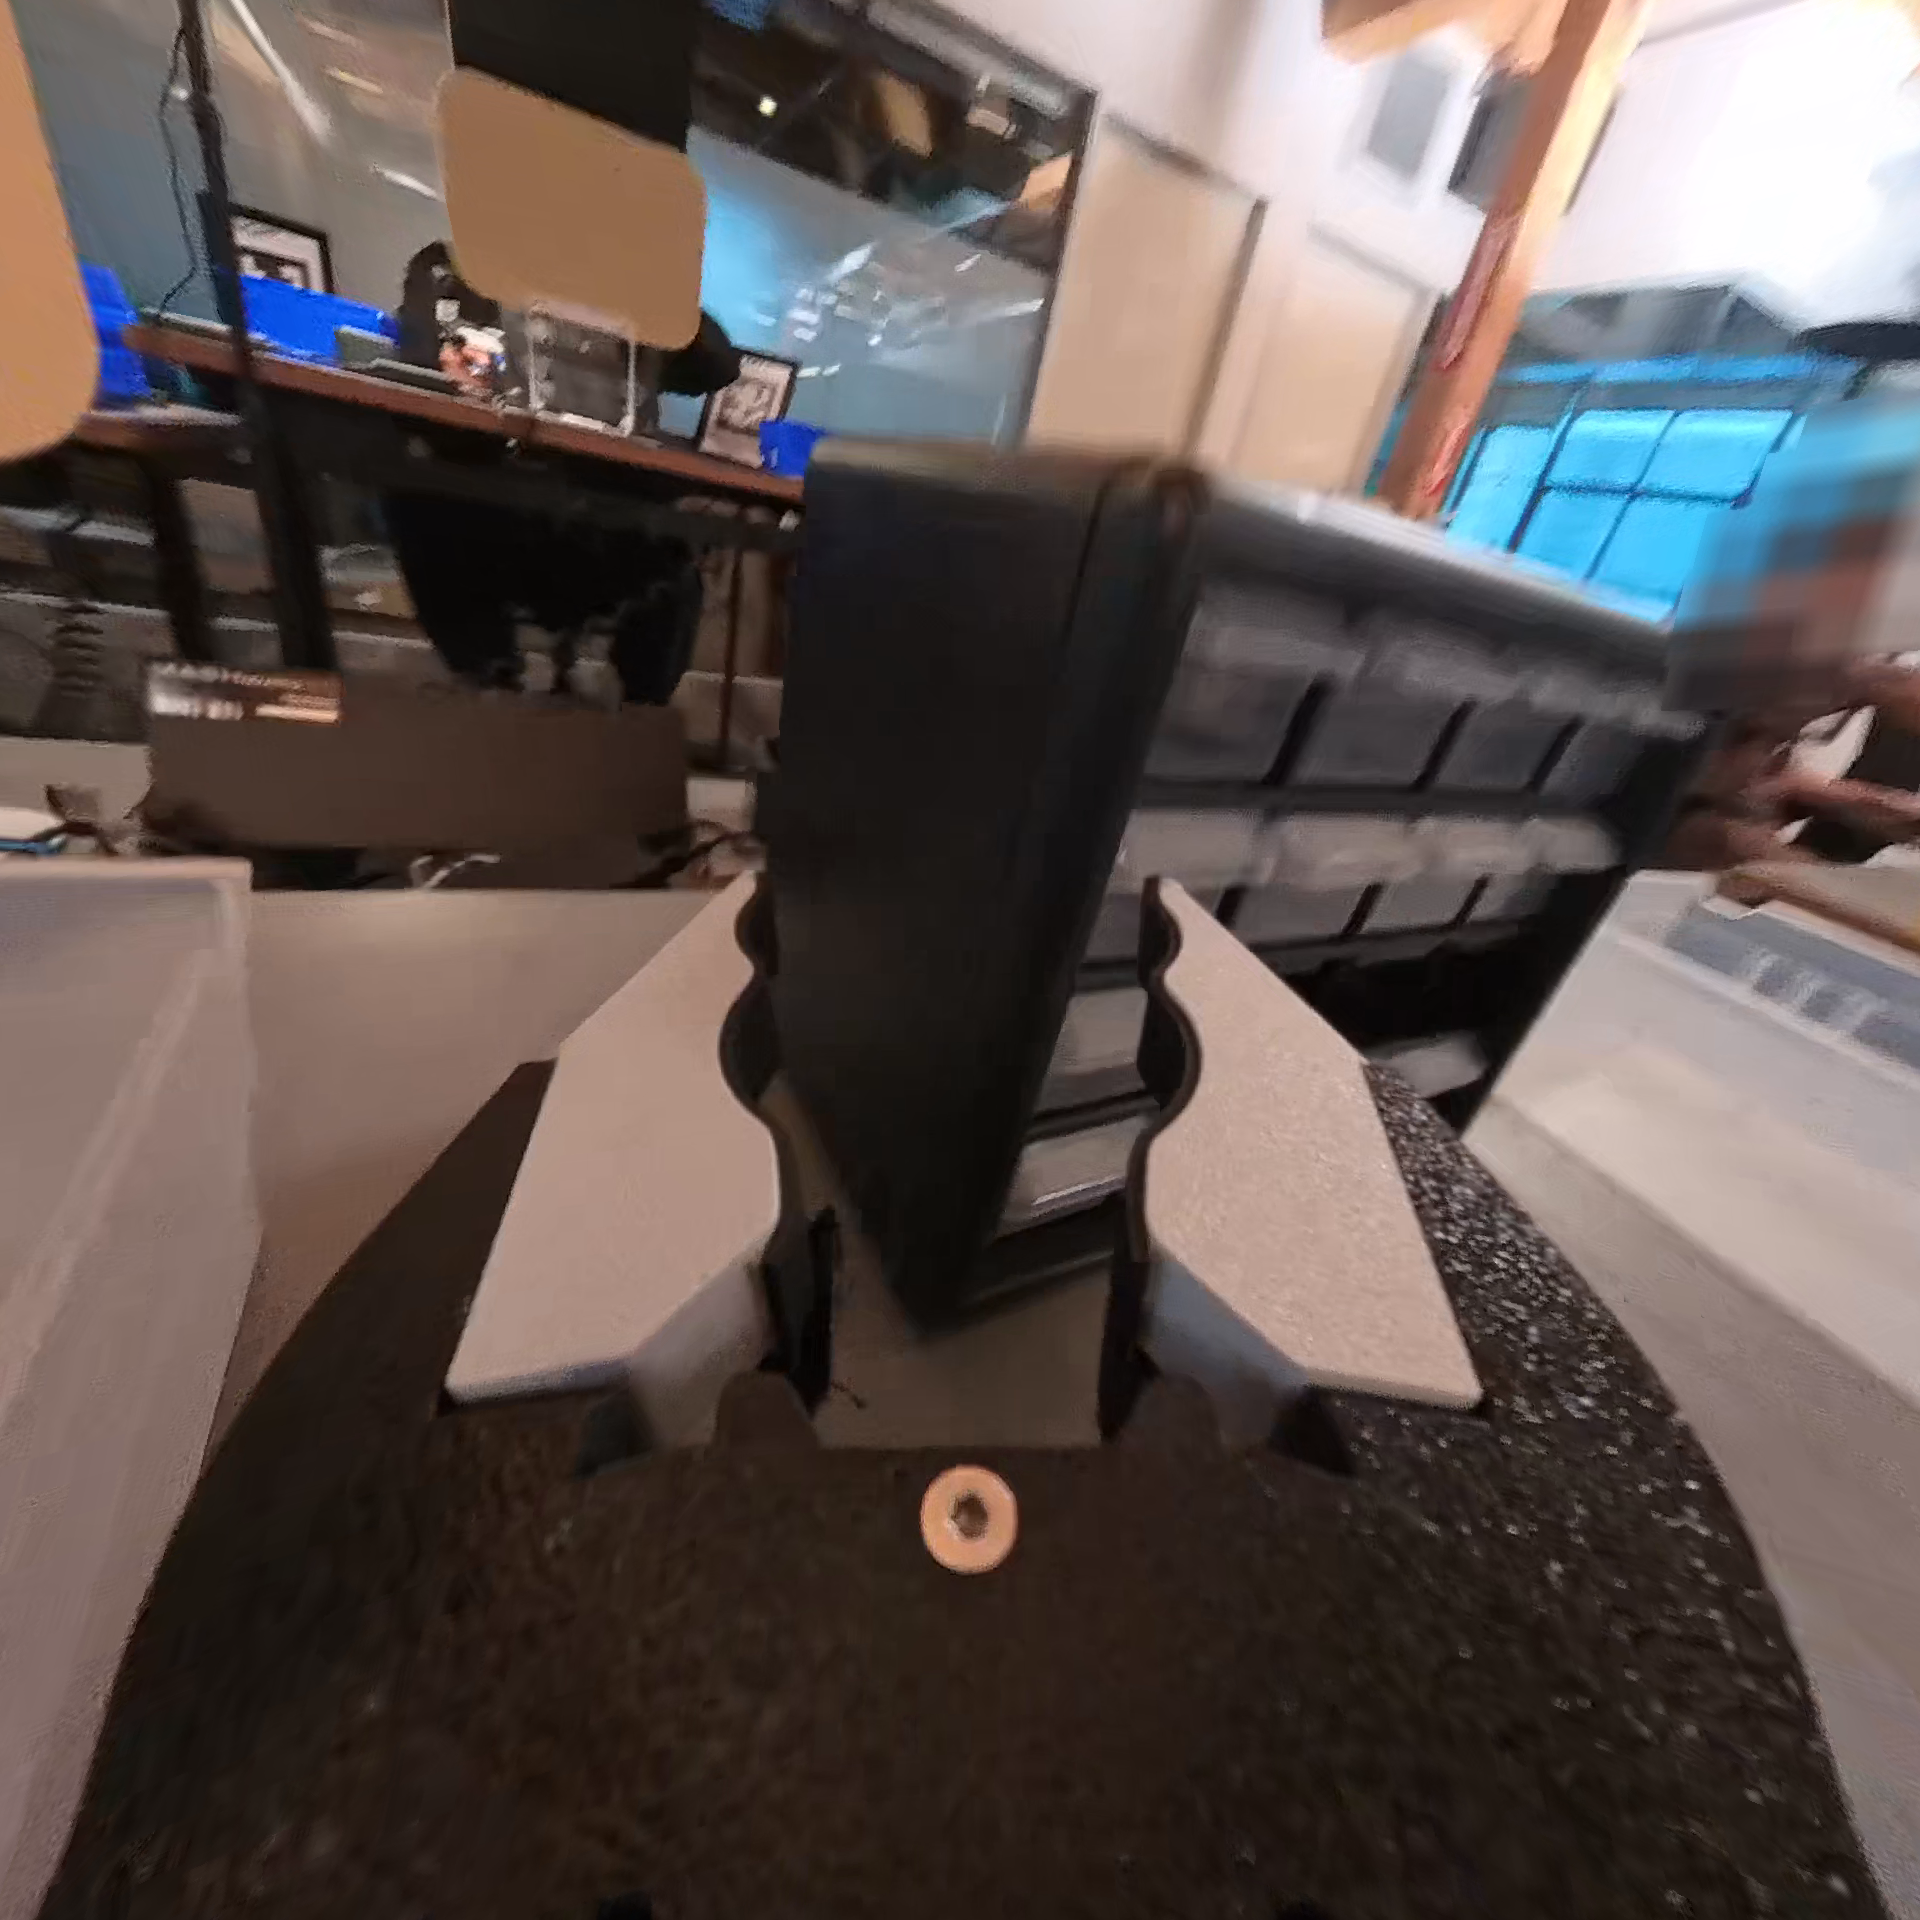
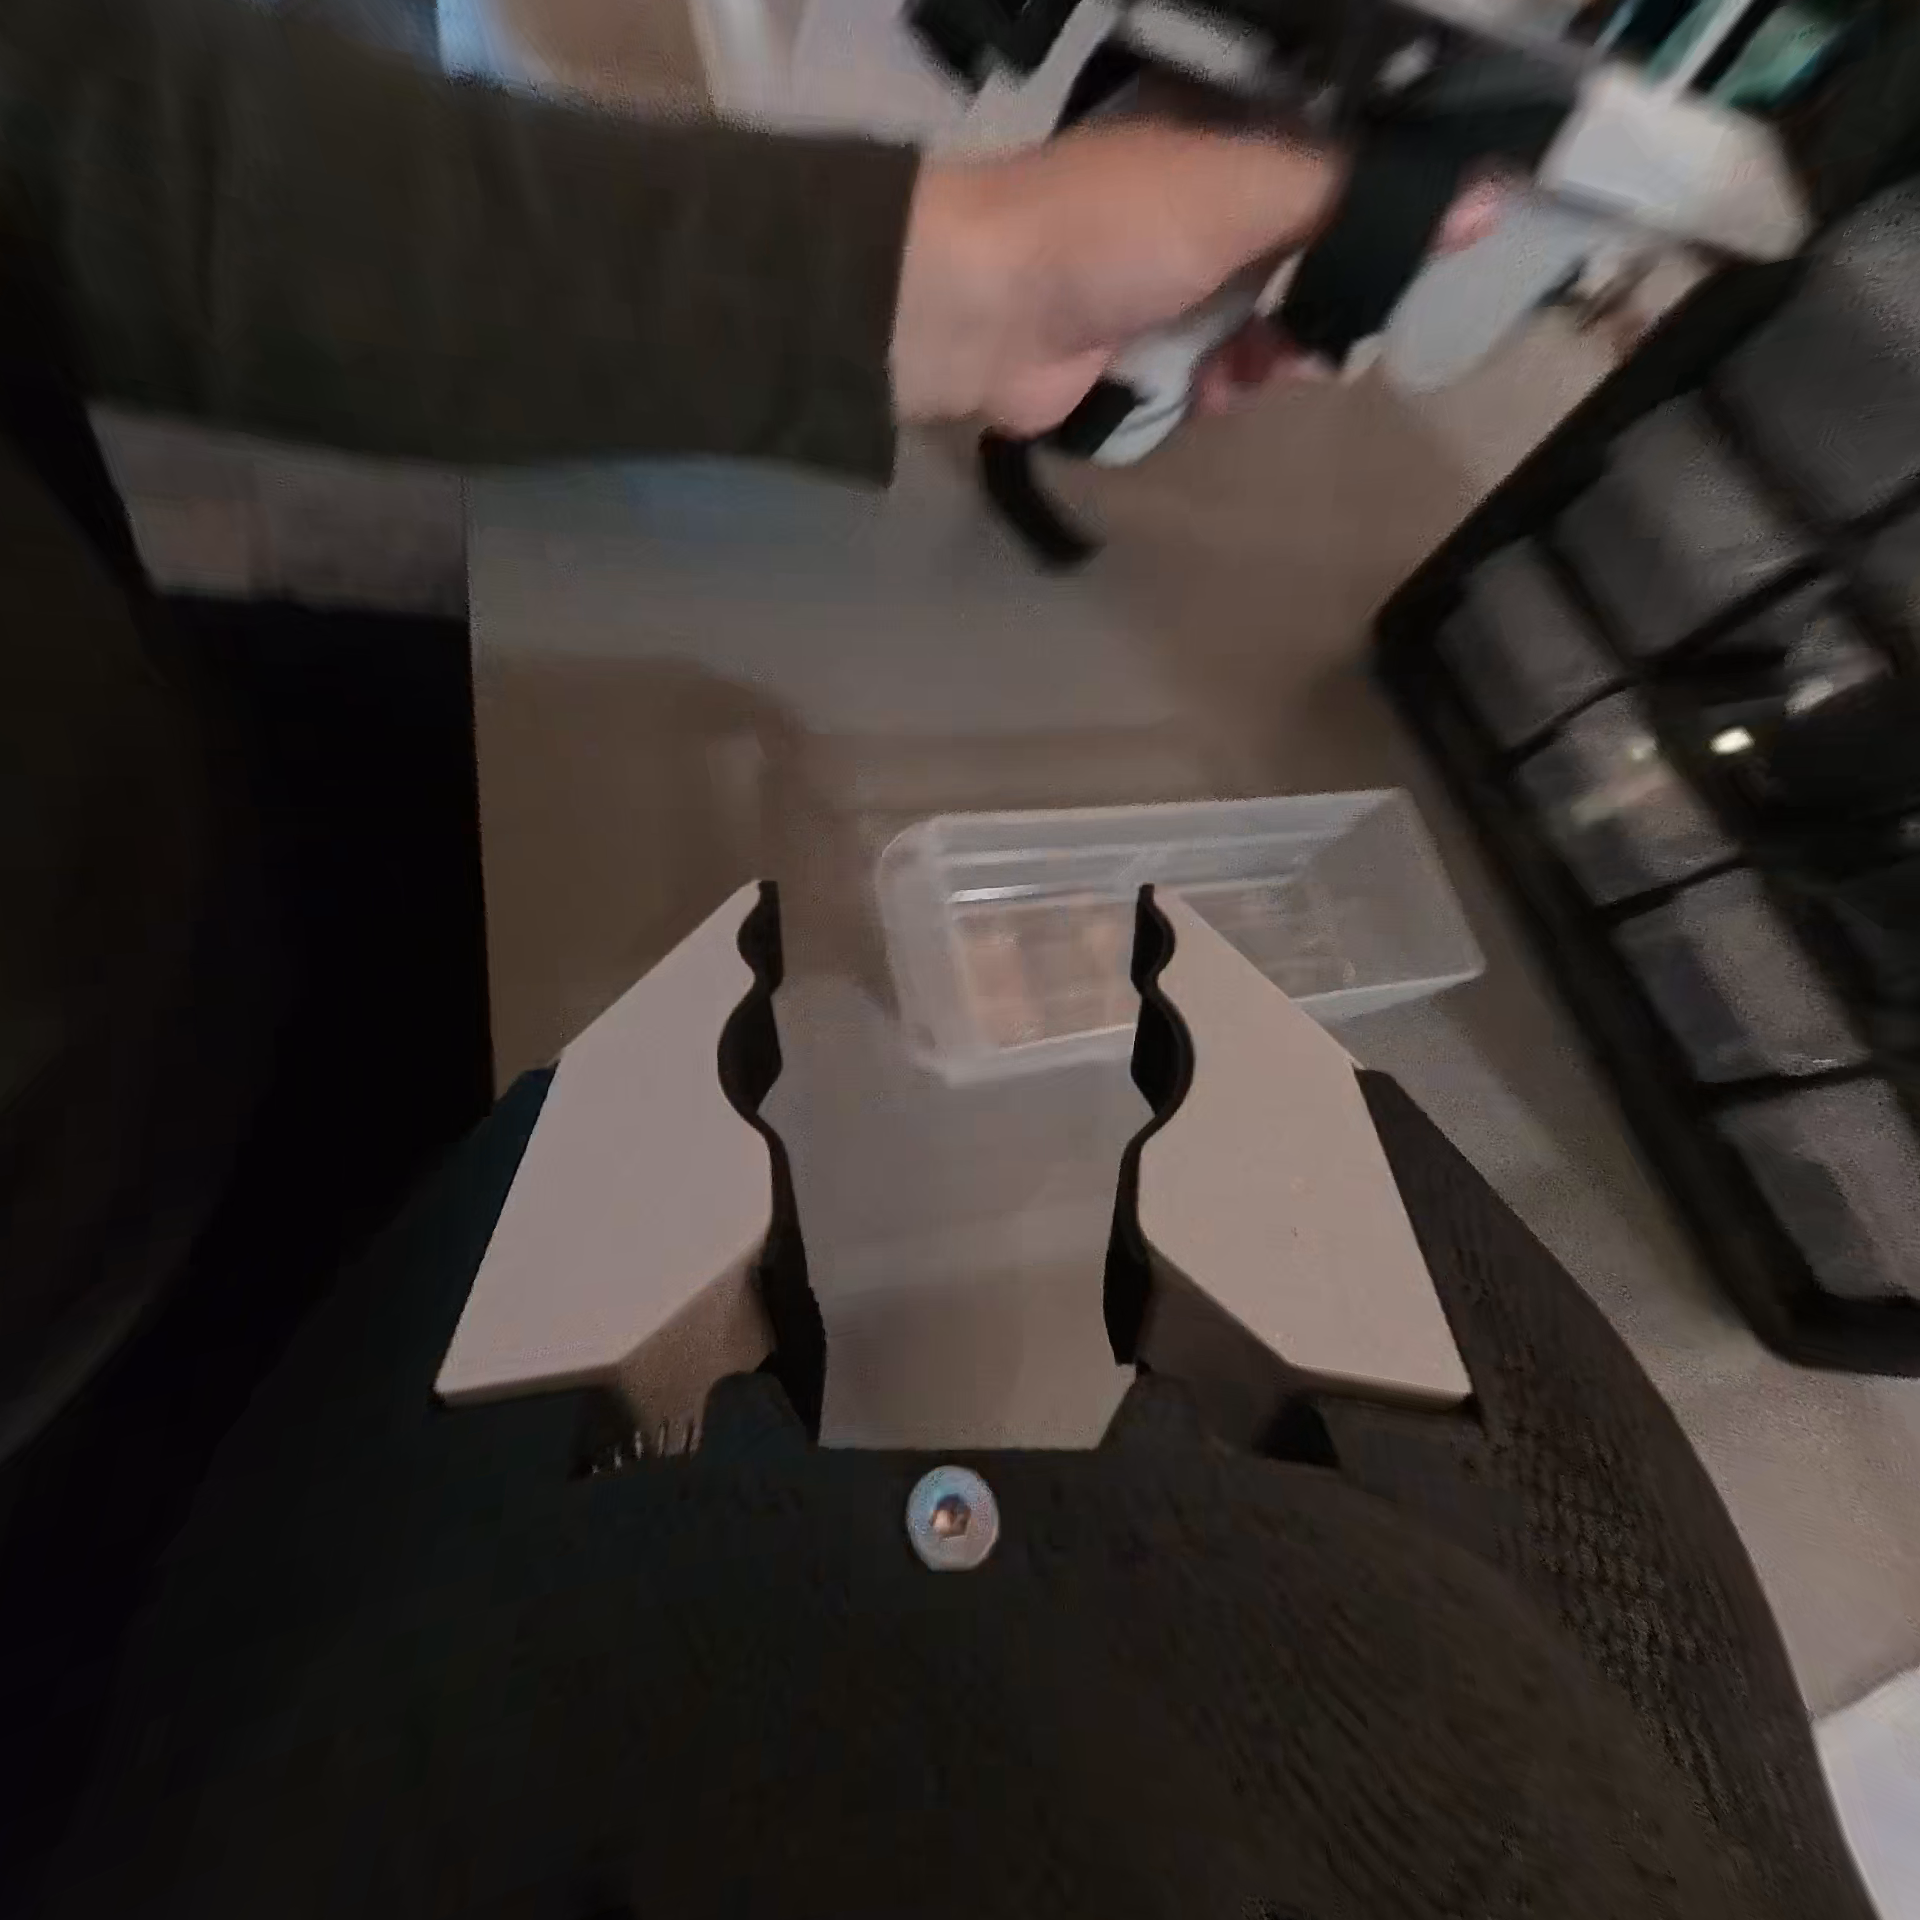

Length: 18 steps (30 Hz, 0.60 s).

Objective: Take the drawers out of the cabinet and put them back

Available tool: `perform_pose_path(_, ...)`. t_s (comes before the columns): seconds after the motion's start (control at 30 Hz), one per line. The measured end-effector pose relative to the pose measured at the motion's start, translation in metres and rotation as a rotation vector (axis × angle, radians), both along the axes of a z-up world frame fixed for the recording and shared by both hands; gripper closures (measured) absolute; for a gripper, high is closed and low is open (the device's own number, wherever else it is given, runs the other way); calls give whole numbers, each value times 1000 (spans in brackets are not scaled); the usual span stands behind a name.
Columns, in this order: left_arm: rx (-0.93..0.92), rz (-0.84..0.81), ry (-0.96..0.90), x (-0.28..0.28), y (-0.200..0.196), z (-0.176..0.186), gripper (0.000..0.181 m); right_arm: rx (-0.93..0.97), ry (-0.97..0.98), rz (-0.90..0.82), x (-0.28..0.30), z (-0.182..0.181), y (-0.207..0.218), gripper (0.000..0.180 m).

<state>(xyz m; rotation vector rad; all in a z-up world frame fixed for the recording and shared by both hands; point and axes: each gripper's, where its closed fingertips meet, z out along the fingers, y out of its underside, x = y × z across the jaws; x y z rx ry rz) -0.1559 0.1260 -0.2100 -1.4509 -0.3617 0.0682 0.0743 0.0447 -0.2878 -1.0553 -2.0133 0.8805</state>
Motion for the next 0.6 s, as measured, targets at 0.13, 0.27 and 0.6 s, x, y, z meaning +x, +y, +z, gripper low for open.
perform_pose_path(0.13,-61,6,96,6,14,-17,128,94,-167,29,4,-37,-12,112)
perform_pose_path(0.27,-65,-20,158,11,20,-20,141,107,-230,7,-4,-54,-11,122)
perform_pose_path(0.6,25,-70,171,18,14,-5,159,175,-326,12,-13,-56,2,165)
